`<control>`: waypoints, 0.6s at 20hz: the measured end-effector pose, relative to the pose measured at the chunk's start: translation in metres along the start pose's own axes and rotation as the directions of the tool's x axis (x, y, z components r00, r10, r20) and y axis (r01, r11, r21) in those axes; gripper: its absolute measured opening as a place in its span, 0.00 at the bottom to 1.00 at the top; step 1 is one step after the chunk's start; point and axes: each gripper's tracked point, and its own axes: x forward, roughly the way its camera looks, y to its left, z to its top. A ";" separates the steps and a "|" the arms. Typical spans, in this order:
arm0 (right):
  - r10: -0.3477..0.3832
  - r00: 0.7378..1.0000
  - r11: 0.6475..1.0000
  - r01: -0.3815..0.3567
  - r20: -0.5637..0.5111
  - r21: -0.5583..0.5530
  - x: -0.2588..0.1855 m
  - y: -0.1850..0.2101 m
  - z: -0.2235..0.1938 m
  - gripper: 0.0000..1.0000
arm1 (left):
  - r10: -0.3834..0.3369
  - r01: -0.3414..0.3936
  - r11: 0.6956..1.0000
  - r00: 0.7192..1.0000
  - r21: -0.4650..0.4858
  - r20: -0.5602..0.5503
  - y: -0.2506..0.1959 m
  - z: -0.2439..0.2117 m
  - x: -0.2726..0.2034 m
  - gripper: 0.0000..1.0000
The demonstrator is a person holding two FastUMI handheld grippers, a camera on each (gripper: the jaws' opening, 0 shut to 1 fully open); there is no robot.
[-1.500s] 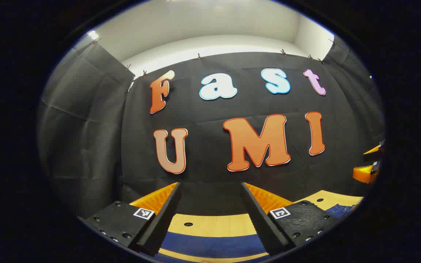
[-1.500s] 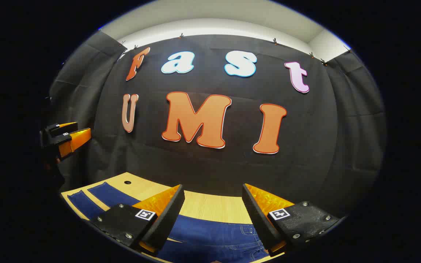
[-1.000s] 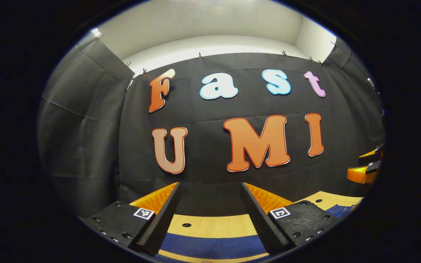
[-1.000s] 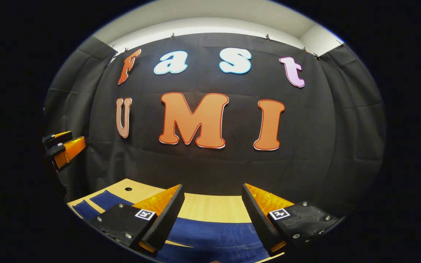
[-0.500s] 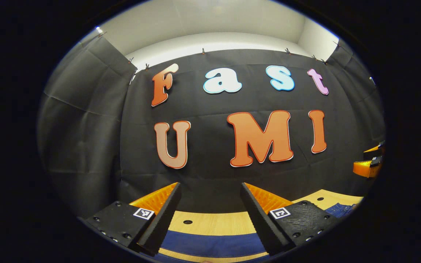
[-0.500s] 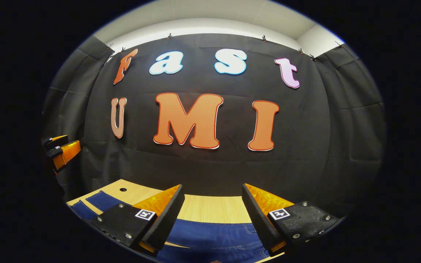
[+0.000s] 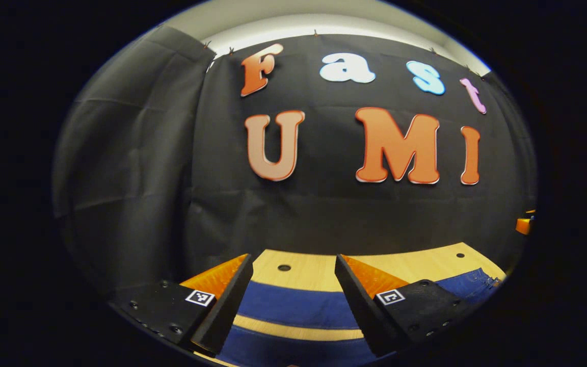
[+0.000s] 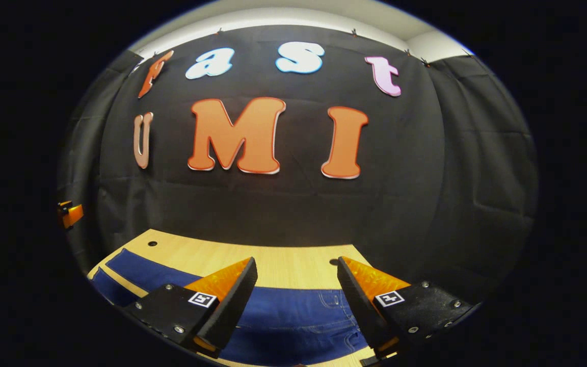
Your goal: Grasp the waist and the cuffs of the jeans and fold them to make the two legs overlap; first hold the waist and fold one-third of the jeans toward the cuffs, then hold the cuffs and fold the remaining one-third in the same direction to finish folding.
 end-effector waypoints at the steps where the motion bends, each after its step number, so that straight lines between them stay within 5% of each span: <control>1: -0.017 1.000 1.000 0.017 -0.021 0.012 0.001 -0.008 -0.006 0.98 | 0.020 -0.020 1.000 0.999 -0.006 -0.030 0.012 -0.009 0.000 0.99; 8: -0.054 0.976 0.994 0.072 -0.209 0.081 0.006 -0.043 -0.060 0.98 | 0.080 -0.122 0.982 0.960 -0.142 -0.269 0.069 -0.089 -0.008 0.98; 12: -0.035 0.932 0.982 0.099 -0.361 0.161 0.002 -0.055 -0.108 0.98 | 0.066 -0.221 0.922 0.899 -0.317 -0.433 0.100 -0.149 -0.022 0.97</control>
